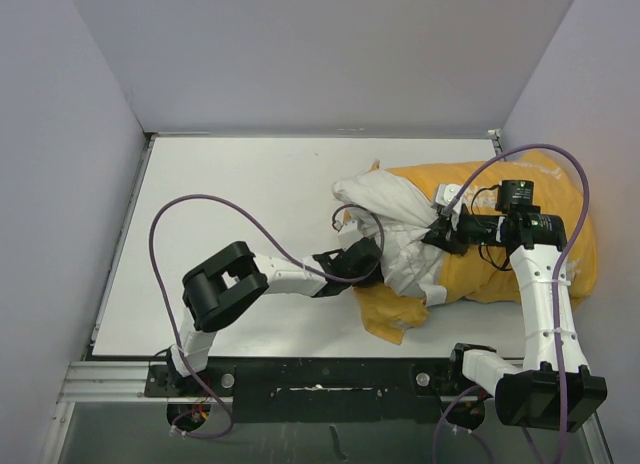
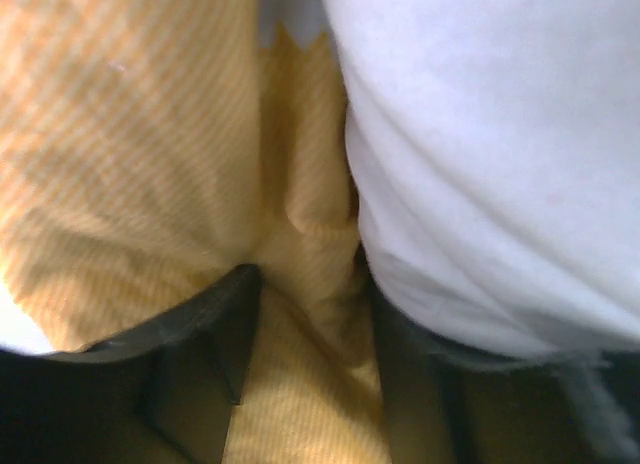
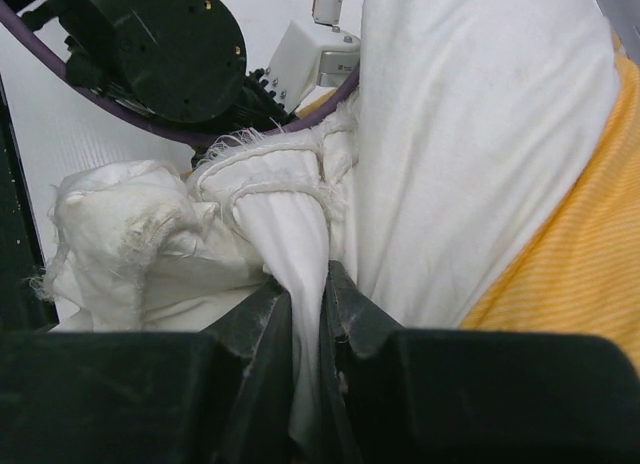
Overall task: Put the pillow into the pillowcase
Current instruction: Stuff the pillow into the pillowcase.
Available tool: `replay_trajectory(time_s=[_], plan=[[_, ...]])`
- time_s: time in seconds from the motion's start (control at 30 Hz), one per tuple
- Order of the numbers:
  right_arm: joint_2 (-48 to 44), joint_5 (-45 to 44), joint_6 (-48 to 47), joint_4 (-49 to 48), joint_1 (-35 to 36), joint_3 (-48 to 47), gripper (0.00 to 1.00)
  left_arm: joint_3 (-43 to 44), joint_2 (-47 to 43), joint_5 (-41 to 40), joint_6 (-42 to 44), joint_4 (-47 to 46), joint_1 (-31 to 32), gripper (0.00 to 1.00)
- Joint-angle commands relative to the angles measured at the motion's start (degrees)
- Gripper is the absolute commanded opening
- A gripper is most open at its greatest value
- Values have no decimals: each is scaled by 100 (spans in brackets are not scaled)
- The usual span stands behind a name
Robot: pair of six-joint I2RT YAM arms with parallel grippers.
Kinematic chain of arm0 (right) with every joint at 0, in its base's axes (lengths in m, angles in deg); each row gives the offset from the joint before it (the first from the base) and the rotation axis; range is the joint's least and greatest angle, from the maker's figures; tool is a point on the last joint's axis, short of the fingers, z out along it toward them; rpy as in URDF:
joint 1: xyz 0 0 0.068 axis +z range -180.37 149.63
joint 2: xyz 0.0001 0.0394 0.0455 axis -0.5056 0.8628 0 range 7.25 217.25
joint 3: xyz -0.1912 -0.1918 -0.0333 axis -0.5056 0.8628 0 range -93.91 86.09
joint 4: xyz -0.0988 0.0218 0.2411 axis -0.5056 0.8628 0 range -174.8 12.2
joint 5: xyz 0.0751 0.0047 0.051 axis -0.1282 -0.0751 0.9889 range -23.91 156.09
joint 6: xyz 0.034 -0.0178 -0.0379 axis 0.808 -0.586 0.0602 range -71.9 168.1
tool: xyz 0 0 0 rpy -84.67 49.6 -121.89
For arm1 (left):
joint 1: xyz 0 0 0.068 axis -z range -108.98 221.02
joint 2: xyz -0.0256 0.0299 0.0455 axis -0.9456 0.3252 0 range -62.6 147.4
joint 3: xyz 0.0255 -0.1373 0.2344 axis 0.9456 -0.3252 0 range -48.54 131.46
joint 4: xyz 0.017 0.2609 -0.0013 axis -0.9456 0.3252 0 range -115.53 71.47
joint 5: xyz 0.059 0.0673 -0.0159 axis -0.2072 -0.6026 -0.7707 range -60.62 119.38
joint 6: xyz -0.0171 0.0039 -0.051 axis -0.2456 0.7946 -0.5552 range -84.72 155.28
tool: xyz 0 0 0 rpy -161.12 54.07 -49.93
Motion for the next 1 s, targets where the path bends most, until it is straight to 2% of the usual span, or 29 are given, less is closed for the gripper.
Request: replay_trajectory(time_s=[0.0,0.03,0.07,0.2,0.3,0.33,0.47,0.67,0.7,0.8,0.9,0.97], plan=[[-188,-274,-54,-236,-251,12,0,201,471,-278,-22,-235,22,35],[-193,-283,-63,-236,-251,28,0,110,453,-331,69,-510,21,15],[-206,-301,-74,-219,-246,47,0,-9,389,-404,202,-803,21,1],[-219,-697,-87,-256,-248,139,0,-781,-463,-604,1174,-1895,13,0],[-118,-1545,-132,-312,-171,197,0,-2173,-1430,-277,2377,-4016,-7,0],[-66,-1862,-129,-360,-126,226,0,-2516,-1714,-103,2637,-4257,-47,0],[176,-3172,-60,-575,408,413,0,-3045,-2696,480,2714,-3812,-214,0],[460,-4931,243,-1061,1808,1018,0,-3920,-3723,1314,2420,-4015,-506,0],[511,-4894,278,-1054,1884,988,0,-4034,-3850,1363,2374,-3966,-556,0],[485,-4051,375,-883,1771,692,0,-4343,-4061,1527,2252,-3947,-631,0],[438,-3798,255,-728,1857,671,0,-4734,-4374,1643,1991,-4333,-691,0],[542,-3867,150,-578,2028,845,0,-4906,-4747,1689,1849,-4235,-743,0]])
